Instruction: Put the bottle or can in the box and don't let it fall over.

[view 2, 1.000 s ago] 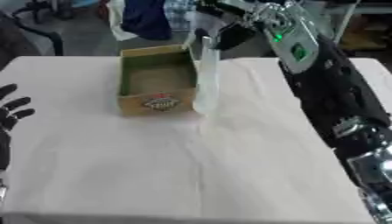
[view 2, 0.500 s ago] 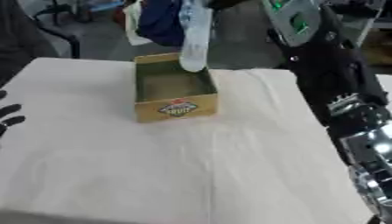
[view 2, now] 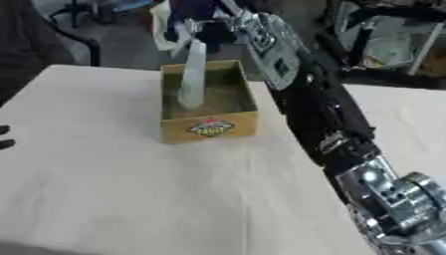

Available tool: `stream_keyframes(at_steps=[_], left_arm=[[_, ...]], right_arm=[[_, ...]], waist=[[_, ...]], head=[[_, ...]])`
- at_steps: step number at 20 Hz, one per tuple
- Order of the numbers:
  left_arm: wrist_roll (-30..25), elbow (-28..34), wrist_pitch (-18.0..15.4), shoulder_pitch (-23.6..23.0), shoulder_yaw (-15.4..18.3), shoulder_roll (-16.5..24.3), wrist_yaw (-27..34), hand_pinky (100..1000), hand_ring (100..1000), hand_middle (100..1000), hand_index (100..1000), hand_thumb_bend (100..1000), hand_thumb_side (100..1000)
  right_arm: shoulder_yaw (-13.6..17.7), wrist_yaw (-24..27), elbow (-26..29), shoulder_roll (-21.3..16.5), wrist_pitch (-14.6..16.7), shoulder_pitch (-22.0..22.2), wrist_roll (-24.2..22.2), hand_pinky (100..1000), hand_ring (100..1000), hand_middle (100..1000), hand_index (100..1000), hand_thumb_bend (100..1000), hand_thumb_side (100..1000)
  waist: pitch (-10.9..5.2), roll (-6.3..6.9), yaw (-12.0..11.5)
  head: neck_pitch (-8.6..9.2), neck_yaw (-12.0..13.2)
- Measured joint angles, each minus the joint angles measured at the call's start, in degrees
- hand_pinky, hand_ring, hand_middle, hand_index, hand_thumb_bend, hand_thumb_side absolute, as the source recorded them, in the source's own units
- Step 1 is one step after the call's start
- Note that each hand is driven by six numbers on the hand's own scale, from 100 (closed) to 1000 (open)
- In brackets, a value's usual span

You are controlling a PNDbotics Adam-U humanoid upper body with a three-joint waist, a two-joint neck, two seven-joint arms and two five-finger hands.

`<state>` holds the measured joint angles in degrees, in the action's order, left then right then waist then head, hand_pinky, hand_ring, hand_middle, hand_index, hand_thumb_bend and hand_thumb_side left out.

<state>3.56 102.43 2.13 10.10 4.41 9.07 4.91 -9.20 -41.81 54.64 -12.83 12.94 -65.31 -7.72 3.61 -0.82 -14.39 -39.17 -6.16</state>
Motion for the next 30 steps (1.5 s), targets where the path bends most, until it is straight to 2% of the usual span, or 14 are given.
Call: stream_keyframes(at_steps=[4,6,8,10,11,14,17,18,19,22,27,28,29,30], left_arm=[[0.0,0.0,0.0,0.0,0.0,0.0,0.0,709,740,830,779,100,857],[0.0,0.0,0.0,-0.4,0.1,0.0,0.0,709,739,830,778,100,857],[0.3,0.0,0.1,-0.9,0.2,0.0,0.0,709,739,830,778,100,857],[0.5,0.0,0.1,-1.5,0.5,0.1,-0.1,708,739,830,778,100,857],[0.7,0.0,0.1,-1.7,0.6,0.1,-0.2,708,739,829,778,100,856],[1.2,0.0,0.1,-2.3,1.1,0.3,-0.4,708,739,829,778,100,856],[1.7,0.0,0.1,-2.9,1.6,0.6,-0.6,708,740,830,778,100,856],[1.9,0.0,0.1,-3.0,1.7,0.6,-0.6,708,742,830,777,100,856],[2.1,0.0,0.0,-3.1,1.8,0.8,-0.6,708,742,830,778,100,856],[2.5,0.0,0.0,-3.2,2.2,1.0,-0.7,715,743,831,777,100,855],[2.6,0.0,-0.1,-3.6,2.2,1.0,-0.7,717,744,832,778,100,855],[2.7,0.0,-0.1,-3.6,2.2,1.0,-0.7,713,744,832,778,100,856],[2.7,0.0,-0.1,-3.6,2.2,1.0,-0.7,712,744,832,778,100,857],[2.7,0.0,-0.1,-3.7,2.3,1.0,-0.7,710,745,833,778,100,858]], right_arm=[[0.2,-1.2,1.6,-0.1,0.3,0.5,2.2,1000,1000,1000,1000,100,501],[0.1,0.2,3.3,-0.7,0.3,1.1,3.6,1000,1000,991,1000,100,423],[-0.3,3.3,5.8,-2.0,0.5,2.2,4.4,987,1000,961,1000,100,342],[-1.0,7.8,9.6,-3.9,0.5,4.0,4.7,938,953,916,1000,100,247],[-1.4,10.6,12.0,-5.1,0.4,5.5,4.7,930,940,899,1000,100,234],[-2.0,19.0,20.8,-8.8,-0.2,11.7,5.3,915,906,859,990,100,270],[-1.6,27.9,31.1,-11.4,-1.5,20.9,6.6,909,893,843,980,100,317],[-1.2,30.5,34.3,-11.8,-2.0,23.8,7.1,903,877,822,965,100,411],[-0.7,32.9,37.4,-11.9,-2.5,26.8,7.7,903,876,821,964,100,424],[1.0,38.9,44.7,-11.4,-3.5,35.6,8.9,906,871,811,957,100,536],[2.8,44.1,49.7,-8.5,-4.3,46.8,9.6,909,863,798,953,100,622],[2.8,44.7,49.9,-7.8,-4.4,48.5,9.7,909,857,793,950,100,566],[2.9,45.3,49.9,-7.0,-4.4,50.1,9.8,909,856,791,950,100,641],[2.9,45.8,49.9,-6.3,-4.5,51.5,9.9,909,852,785,947,100,655]], waist=[[-0.01,-0.36,0.9],[-0.06,-0.62,1.9],[-0.41,-0.99,3.5],[-1.16,-1.31,5.2],[-1.49,-1.49,6.1],[-1.68,-1.99,8.5],[-1.70,-2.20,10.8],[-1.70,-2.17,11.3],[-1.70,-2.18,11.8],[-1.67,-2.28,13.3],[-1.60,-1.80,15.1],[-1.60,-1.59,15.3],[-1.60,-1.35,15.6],[-1.60,-1.07,15.9]], head=[[-0.03,0.0],[-0.21,0.2],[-0.71,0.7],[-1.29,1.6],[-1.62,2.1],[-2.35,3.9],[-3.00,6.2],[-3.11,6.9],[-3.18,7.6],[-3.79,9.1],[-4.59,10.2],[-4.60,10.4],[-4.60,10.4],[-4.61,10.5]])
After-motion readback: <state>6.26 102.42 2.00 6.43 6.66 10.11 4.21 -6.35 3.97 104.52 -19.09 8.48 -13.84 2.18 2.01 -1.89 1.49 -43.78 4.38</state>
